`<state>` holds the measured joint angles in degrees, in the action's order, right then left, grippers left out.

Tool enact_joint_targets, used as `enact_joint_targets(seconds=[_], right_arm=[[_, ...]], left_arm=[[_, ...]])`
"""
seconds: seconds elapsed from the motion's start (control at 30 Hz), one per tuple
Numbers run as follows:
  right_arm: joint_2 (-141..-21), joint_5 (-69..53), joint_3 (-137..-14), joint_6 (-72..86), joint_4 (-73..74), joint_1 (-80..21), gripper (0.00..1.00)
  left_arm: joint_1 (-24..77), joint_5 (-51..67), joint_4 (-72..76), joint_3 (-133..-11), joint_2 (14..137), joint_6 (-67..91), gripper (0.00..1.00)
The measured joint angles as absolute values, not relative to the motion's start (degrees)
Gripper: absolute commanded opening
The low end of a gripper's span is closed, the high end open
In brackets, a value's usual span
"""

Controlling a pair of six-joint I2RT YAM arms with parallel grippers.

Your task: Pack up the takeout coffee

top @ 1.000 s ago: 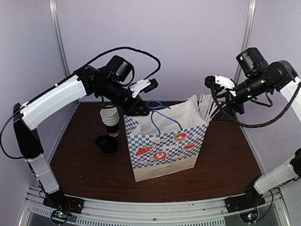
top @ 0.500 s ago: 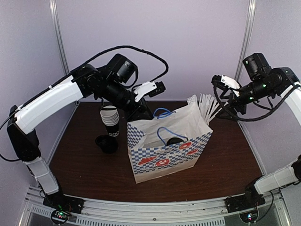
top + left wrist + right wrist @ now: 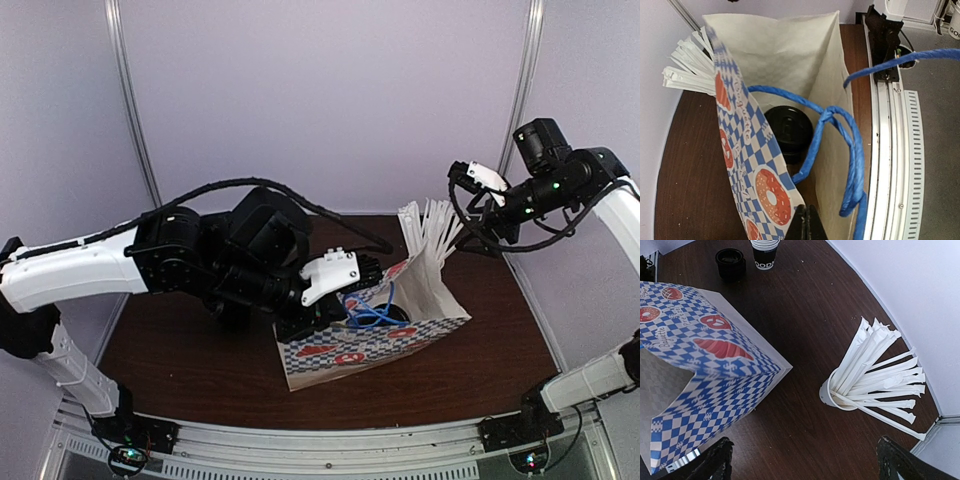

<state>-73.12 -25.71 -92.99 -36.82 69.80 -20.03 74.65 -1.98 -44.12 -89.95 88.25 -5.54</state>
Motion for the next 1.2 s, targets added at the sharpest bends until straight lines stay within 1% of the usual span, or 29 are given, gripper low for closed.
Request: enact_joint_targets(seconds=[0.17,0.37,0.97,1.2], right_arm=[[-73.54,-25.76,-92.58,-36.34,69.47,-19.84,1.0],[-73.84,-25.82,-92.14,-35.97,69.14,-19.79,1.0],[-73.56,-25.85,-89.34,-35.99,69.08,-19.55,1.0],[-72.88,-25.82,-88.6,-35.99,68.9,-19.51,1.0]], left_arm=[[75.99,-4.4,-39.53,-87.26,86.32,-3.29,0.0],[77.56,-4.45,-37.3,-86.56,86.13,-1.02,0.0],[84.18,0.89,-37.43,-86.59,86.17,6.52,0.0],[84.68,-1.8,-37.65,-86.61,86.19,6.44,0.0]])
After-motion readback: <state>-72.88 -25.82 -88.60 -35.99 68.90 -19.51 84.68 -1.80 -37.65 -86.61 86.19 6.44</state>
